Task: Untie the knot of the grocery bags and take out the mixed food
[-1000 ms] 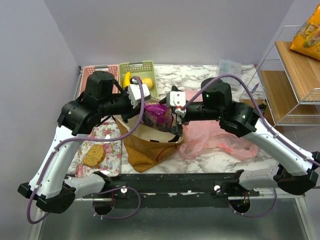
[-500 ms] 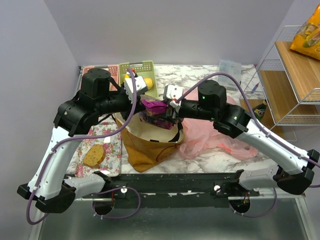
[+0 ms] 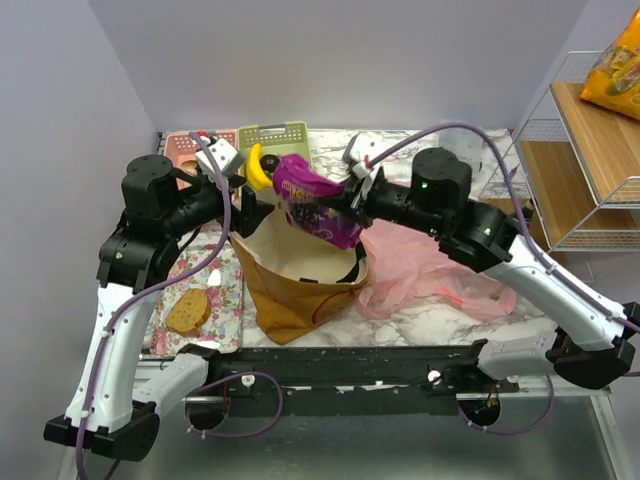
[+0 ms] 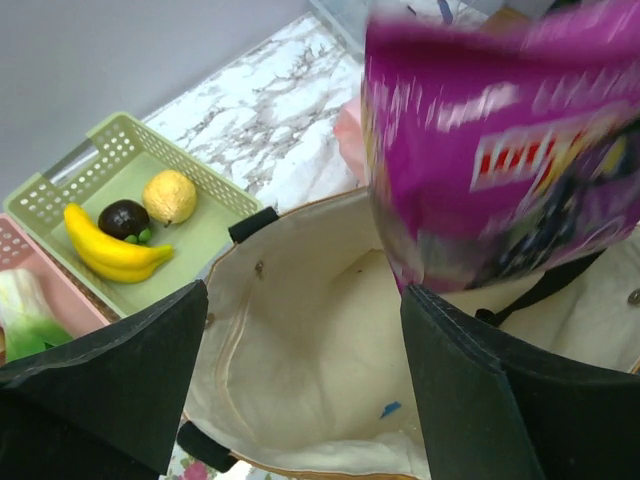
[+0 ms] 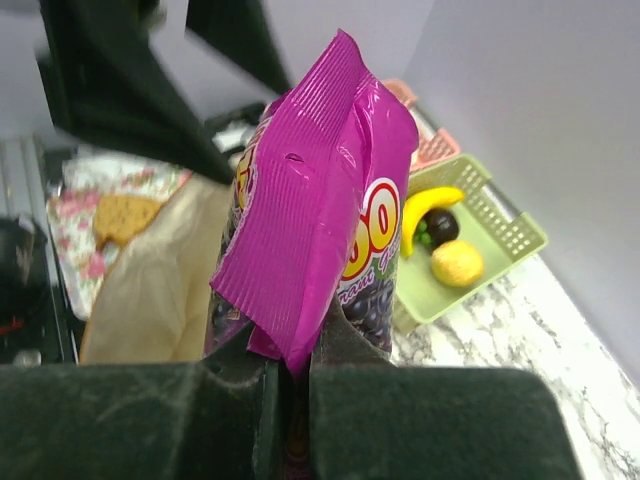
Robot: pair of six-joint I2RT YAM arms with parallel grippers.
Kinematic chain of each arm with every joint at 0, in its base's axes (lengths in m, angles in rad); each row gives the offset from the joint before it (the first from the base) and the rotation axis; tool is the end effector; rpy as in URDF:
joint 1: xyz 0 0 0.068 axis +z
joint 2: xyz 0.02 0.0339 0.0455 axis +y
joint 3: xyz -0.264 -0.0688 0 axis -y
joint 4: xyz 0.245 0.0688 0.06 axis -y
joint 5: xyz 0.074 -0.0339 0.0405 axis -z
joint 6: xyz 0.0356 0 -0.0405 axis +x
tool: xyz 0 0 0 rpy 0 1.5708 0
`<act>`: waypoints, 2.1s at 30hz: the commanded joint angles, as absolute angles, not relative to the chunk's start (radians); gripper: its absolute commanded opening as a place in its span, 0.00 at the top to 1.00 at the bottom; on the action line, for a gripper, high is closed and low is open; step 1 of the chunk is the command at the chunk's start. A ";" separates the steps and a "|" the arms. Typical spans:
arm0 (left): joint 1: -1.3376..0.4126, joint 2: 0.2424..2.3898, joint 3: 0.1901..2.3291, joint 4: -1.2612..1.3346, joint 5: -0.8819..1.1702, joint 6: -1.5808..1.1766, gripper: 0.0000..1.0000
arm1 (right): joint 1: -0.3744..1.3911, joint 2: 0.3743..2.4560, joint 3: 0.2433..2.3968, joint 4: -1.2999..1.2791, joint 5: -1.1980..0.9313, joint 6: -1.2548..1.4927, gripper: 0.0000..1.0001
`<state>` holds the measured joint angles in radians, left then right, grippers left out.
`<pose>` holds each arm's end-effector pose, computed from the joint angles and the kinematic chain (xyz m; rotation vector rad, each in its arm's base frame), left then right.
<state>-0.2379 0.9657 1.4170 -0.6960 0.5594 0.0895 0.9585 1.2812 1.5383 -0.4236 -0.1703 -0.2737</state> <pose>0.1561 -0.0573 0.4662 0.6822 1.6865 -0.6112 0.1525 0.2276 0.4688 -1.1302 1.3745 0.6468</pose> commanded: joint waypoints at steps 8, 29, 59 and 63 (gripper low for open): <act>-0.318 1.004 1.318 -0.738 0.606 0.217 0.27 | 0.834 1.298 1.818 -0.077 0.314 -0.247 0.99; -0.440 1.032 1.272 -0.729 0.545 0.233 0.28 | 0.059 1.222 1.883 0.084 0.614 -0.304 0.99; -0.451 1.085 1.322 -0.714 0.534 0.218 0.29 | -0.157 1.187 1.727 0.102 0.863 -0.212 0.22; -0.451 1.085 1.317 -0.719 0.536 0.225 0.28 | -0.157 1.150 1.722 0.062 0.698 -0.193 0.10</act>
<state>-0.4473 1.0859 1.2961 -0.7269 0.5495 0.2169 -0.1516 1.1893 1.6989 0.0574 0.8536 -0.2153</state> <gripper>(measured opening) 0.717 0.847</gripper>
